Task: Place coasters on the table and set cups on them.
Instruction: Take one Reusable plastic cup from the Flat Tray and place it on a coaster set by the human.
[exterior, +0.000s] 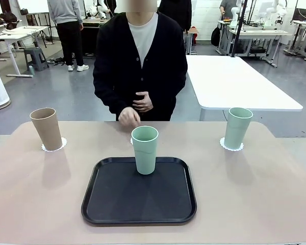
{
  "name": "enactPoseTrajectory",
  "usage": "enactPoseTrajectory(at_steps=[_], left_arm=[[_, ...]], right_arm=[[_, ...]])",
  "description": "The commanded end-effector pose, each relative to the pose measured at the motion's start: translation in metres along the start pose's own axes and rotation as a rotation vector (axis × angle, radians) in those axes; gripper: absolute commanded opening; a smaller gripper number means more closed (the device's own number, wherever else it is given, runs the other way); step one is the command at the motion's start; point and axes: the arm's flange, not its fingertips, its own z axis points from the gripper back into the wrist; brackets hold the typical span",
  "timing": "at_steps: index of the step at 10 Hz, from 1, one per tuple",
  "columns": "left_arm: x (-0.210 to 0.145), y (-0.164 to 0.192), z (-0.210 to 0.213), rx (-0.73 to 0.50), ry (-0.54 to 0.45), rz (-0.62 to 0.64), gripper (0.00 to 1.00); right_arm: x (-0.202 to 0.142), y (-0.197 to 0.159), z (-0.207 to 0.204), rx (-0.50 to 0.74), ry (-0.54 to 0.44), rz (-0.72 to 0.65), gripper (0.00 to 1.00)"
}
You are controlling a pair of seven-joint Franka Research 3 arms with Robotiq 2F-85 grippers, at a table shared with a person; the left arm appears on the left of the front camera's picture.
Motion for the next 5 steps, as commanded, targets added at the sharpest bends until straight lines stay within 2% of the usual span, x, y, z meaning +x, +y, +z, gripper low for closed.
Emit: enactPoseTrajectory(at_steps=[1,5], left_arm=[[0.0003,-0.0018,0.0008,0.003,-0.006,-0.006,1.00],[0.0003,-0.0018,0.0008,0.003,-0.006,-0.006,1.00]], right_arm=[[0.0009,0.0012,0.0006,-0.003,-0.001,-0.012,1.00],[0.0009,0.0012,0.0006,-0.003,-0.001,-0.012,1.00]])
